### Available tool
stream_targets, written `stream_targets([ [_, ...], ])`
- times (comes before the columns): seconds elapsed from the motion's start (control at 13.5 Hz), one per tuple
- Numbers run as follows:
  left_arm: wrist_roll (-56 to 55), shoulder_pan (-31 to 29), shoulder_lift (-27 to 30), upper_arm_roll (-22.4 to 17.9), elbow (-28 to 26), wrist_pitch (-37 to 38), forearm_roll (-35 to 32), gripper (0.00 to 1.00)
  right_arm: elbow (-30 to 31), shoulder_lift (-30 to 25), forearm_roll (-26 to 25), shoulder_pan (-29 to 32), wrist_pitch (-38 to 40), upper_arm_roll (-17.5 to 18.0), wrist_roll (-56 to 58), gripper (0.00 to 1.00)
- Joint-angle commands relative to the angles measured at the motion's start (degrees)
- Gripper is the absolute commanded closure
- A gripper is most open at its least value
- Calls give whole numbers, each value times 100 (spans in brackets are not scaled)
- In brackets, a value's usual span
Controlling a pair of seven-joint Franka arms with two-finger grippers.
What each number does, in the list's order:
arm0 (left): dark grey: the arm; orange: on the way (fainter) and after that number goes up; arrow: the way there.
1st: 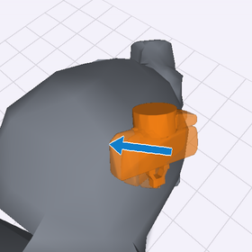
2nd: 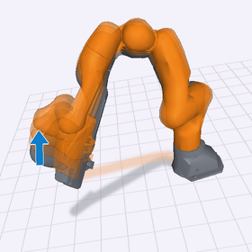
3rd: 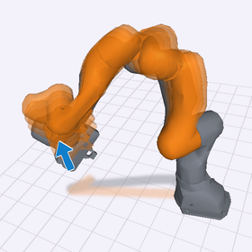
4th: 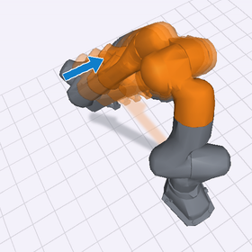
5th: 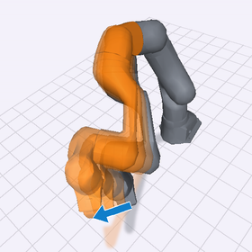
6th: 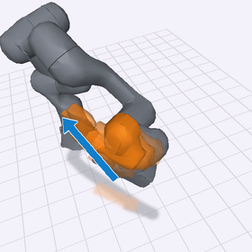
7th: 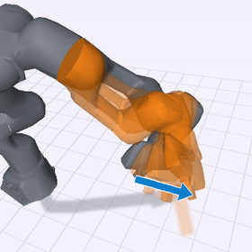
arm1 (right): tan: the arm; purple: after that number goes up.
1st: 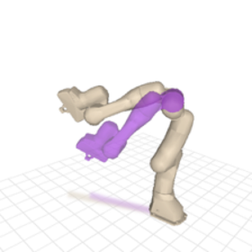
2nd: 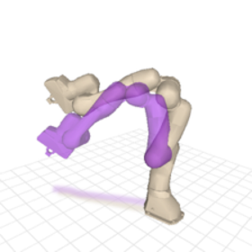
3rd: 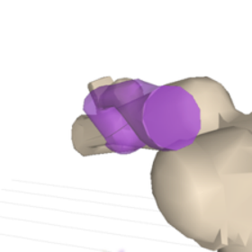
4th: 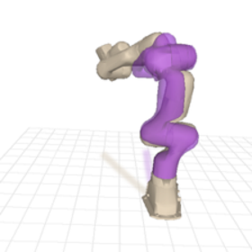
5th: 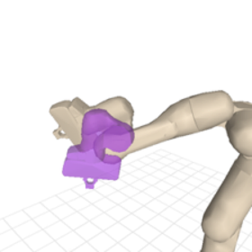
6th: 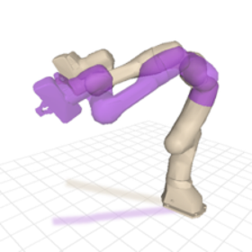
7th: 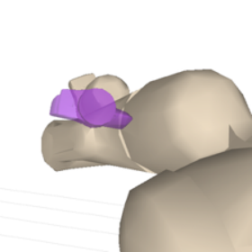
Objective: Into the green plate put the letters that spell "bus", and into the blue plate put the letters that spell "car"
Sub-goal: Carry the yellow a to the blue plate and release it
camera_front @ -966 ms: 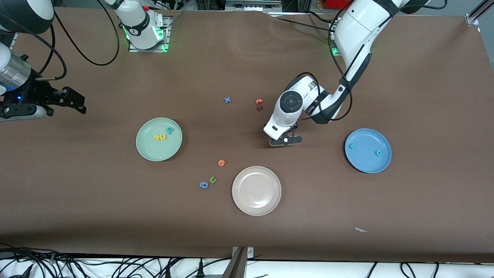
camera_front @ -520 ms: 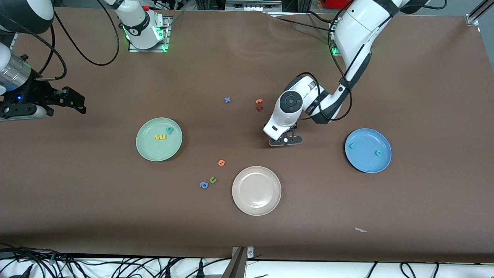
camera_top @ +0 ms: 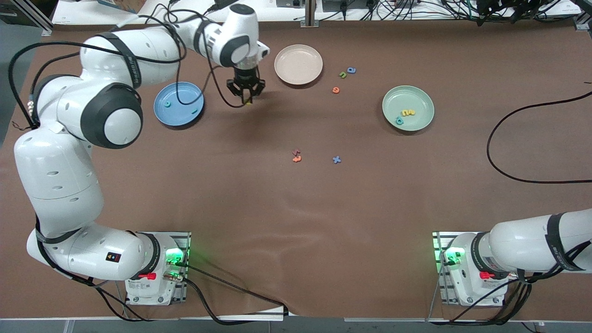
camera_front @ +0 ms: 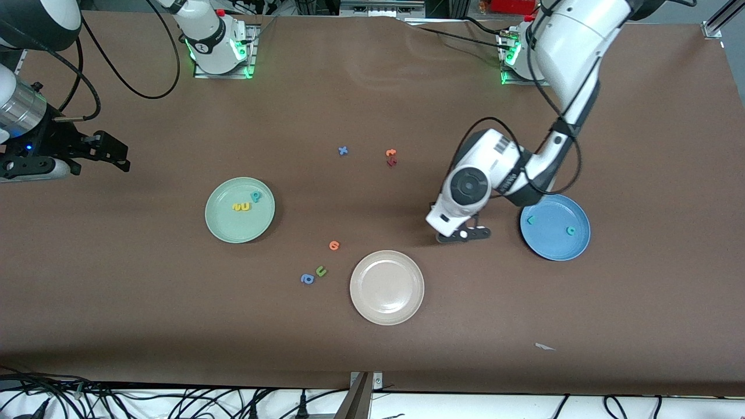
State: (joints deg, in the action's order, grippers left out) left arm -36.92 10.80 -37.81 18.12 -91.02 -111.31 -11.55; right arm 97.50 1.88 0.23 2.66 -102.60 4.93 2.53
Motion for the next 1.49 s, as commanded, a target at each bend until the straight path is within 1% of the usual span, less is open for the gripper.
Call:
stream_targets([
  [0.0,999,-568,20,43,242,495,-233,87,-108,41,3,-3,29,-10,89,0],
  [0.07,1350,-761,11,17,312,601,-233,87,-108,41,3,-3,38,-10,89,0],
  [0.22,2088,-1104,2,-80,322,646,-556,87,-108,41,3,-3,38,-10,81,0],
  [0.45,2898,-1632,-86,-89,304,646,-883,87,-108,41,-6,-3,38,-10,81,0],
  [0.52,3171,-1738,-138,-89,295,646,-884,80,-108,41,-6,-3,38,-10,89,0],
  [0.59,3304,-1861,-156,-98,295,646,-884,43,-108,41,3,-3,38,-10,81,0],
  [0.67,3349,-1931,-156,-98,287,646,-875,1,-108,41,-6,-3,38,-10,81,0],
  [0.82,3305,-2063,-86,-98,322,646,-822,0,-108,41,3,-3,38,-10,81,0],
  [1.04,3253,-2090,89,-106,322,663,-805,0,-108,41,-15,-3,29,-10,81,0],
  [1.19,3270,-2326,282,-81,339,760,-770,0,-108,41,-15,-11,29,-10,81,0],
  [1.41,3366,-2616,502,-62,296,760,-393,0,-108,41,-6,-20,29,-10,81,0],
])
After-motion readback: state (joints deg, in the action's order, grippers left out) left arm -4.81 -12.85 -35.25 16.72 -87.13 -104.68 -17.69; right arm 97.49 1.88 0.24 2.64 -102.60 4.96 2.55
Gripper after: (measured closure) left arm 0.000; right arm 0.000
